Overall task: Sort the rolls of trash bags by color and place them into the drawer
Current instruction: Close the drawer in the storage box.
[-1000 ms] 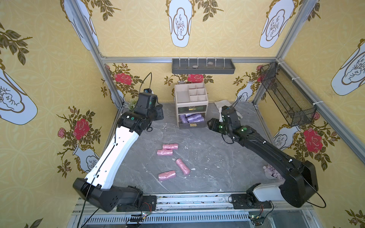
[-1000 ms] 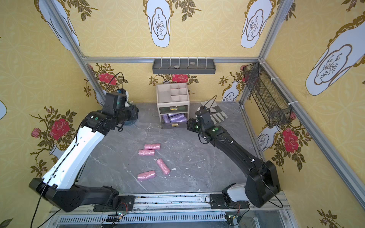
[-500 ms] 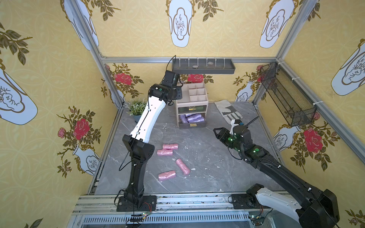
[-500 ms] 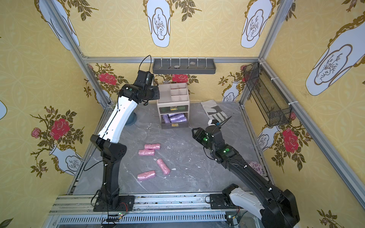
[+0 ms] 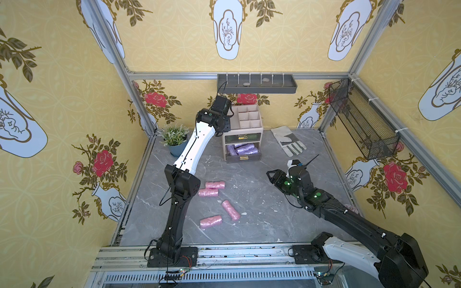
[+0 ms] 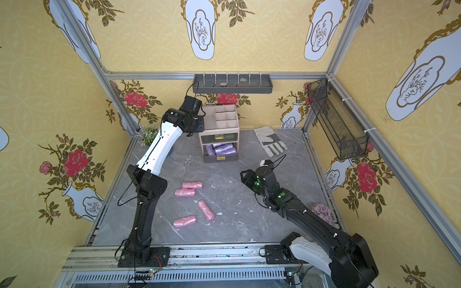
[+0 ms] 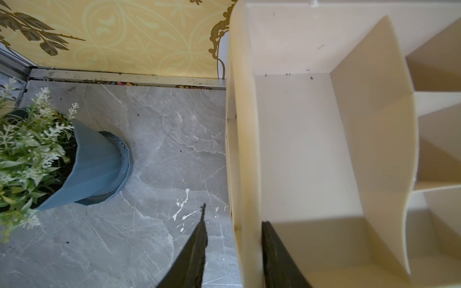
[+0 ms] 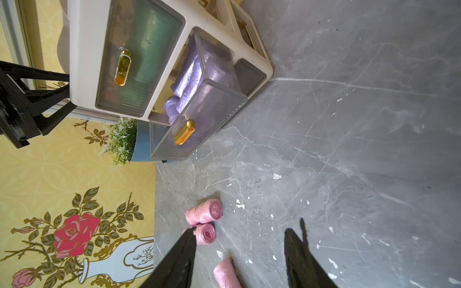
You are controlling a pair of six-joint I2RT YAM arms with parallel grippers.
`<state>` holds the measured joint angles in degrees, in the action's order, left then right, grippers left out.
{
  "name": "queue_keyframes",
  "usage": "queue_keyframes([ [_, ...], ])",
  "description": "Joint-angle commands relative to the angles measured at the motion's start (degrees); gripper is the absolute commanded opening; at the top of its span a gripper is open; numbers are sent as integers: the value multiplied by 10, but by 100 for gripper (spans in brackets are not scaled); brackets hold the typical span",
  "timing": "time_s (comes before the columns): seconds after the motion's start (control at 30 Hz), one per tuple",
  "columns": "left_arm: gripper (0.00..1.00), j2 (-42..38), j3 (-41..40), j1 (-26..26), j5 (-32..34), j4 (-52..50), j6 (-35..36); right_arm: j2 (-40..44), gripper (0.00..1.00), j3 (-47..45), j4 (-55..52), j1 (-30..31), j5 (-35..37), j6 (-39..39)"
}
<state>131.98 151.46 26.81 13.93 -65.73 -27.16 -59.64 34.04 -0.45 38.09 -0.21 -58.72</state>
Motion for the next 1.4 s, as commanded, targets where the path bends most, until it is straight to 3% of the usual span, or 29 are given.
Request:
queue_keyframes([
  [0.0,32,14,14,0,7,30,-4,-10,55,-17,72,18,23,-25],
  [0.13,26,37,48,0,6,29,-8,-42,52,-37,133,43,42,-49],
  [0.37,14,35,27,3,9,41,-27,-134,46,-65,278,55,57,-93],
  [0.77,4,25,15,10,18,30,-54,-317,45,2,467,30,44,-94],
  [1.37,4,28,10,12,7,28,-62,-427,44,127,477,-32,1,-84],
])
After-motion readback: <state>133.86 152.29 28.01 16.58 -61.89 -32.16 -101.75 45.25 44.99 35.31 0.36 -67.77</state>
